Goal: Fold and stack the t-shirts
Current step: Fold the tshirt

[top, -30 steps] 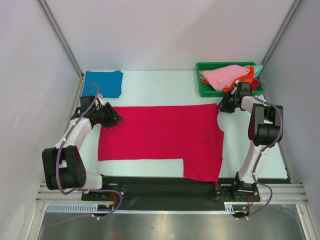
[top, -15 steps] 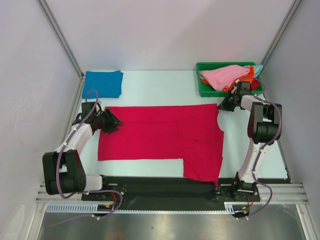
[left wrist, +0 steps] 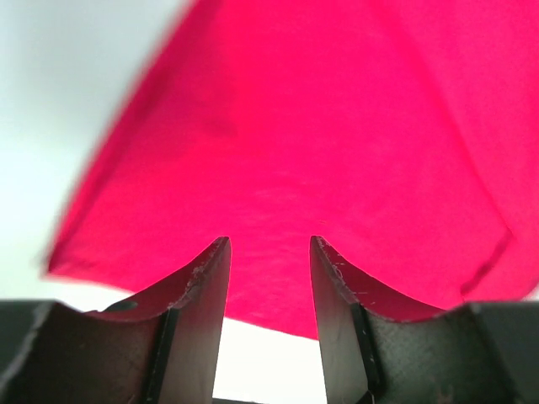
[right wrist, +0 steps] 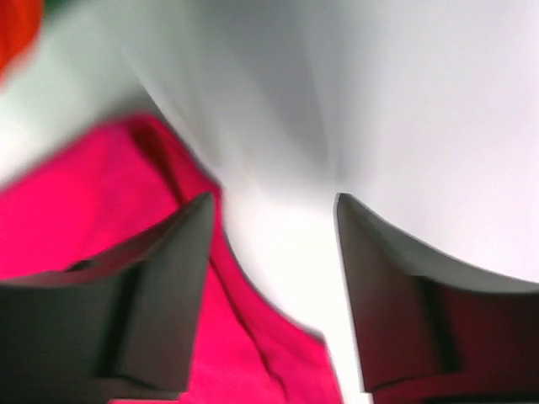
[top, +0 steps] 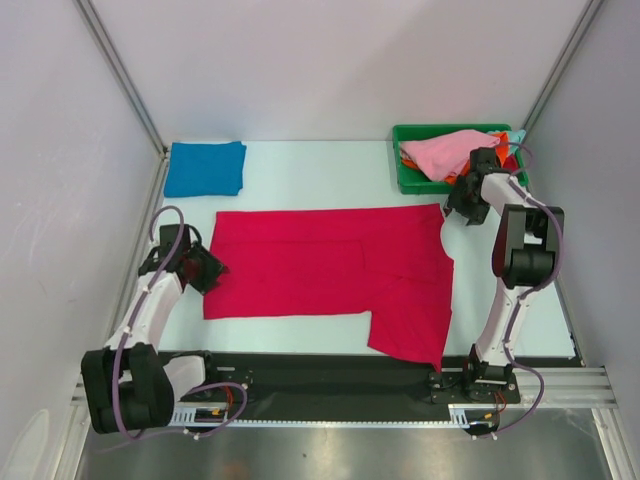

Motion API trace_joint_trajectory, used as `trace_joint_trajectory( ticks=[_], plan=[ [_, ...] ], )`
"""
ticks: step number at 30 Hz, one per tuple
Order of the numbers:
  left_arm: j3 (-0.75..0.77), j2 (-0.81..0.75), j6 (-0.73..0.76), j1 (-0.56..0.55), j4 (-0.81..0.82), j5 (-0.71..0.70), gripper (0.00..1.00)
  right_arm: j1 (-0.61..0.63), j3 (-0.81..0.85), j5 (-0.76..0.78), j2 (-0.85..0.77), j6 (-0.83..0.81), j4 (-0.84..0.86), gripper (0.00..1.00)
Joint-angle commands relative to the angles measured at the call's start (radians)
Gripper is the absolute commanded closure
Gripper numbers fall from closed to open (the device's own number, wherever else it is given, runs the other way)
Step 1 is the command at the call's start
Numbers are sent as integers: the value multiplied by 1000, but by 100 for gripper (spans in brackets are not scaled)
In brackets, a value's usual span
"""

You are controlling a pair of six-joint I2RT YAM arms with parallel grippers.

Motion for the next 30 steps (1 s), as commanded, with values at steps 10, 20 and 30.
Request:
trace_joint_trajectory(
  ticks=[10,20,30],
  plan=[
    [-115,-181,-277,44,-316,-253,59,139,-282,103,-647,103,-300,0],
    [-159,-146,-195,113,-237,-205,59,254,-449,-241,-829,111,-303,0],
    [-150,-63,-139,202,-208,-170,52,369,-562,-415,-928,54,-215,0]
  ],
)
